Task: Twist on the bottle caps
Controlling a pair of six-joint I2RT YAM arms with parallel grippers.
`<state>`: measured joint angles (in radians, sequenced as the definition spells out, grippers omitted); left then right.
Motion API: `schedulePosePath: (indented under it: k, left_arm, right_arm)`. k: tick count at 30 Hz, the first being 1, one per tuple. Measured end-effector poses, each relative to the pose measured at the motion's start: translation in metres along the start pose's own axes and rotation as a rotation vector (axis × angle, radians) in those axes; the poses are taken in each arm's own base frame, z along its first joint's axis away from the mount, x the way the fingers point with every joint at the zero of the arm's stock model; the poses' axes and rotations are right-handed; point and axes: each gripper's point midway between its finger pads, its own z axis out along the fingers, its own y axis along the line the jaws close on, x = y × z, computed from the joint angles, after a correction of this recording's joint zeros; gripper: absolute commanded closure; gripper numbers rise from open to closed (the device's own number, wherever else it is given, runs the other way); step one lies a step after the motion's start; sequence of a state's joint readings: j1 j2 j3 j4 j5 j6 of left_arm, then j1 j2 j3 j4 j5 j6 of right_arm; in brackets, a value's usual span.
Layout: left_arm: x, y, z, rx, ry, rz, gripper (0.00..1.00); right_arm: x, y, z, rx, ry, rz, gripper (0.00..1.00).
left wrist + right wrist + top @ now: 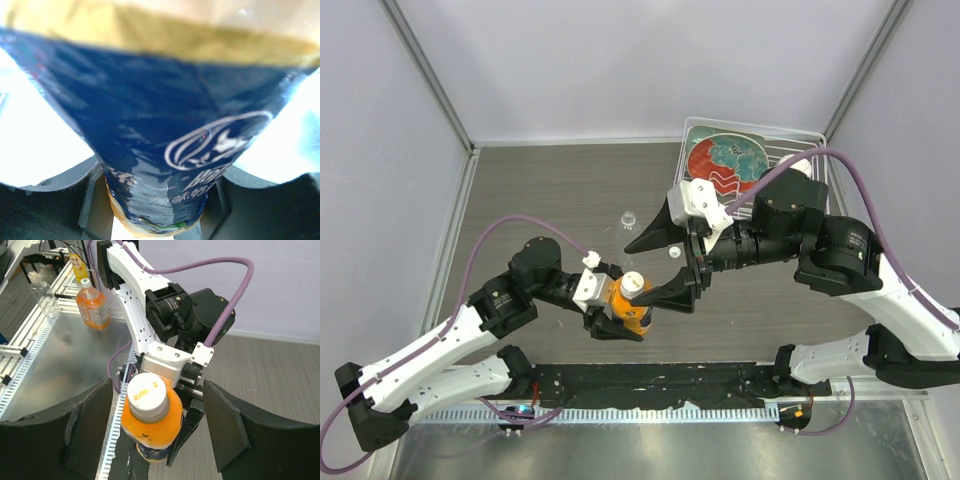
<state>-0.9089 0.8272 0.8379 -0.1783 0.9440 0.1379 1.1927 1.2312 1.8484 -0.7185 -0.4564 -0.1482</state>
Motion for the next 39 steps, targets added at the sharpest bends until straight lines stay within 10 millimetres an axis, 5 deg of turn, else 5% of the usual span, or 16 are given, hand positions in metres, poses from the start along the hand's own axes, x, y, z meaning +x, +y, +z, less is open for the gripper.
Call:
schedulePosePath:
  k: [15,27,39]
  left_arm:
    - [0.002,0.002,-0.001,-0.011,0.005,-0.004,0.44]
    - [0.001,0.011,-0.002,-0.066,0.009,-0.011,0.47]
    - [0.005,0.028,-0.006,-0.169,0.024,-0.047,0.51]
  right_arm:
    - [0.006,-0.011,0.005,-0.089,-0.053,0.086,0.42]
    - [0.006,-0.008,0.003,-0.148,-0.082,0.111,0.80]
    - [0.013,-0.024,-0.001,-0.085,-0.085,0.121,0.87]
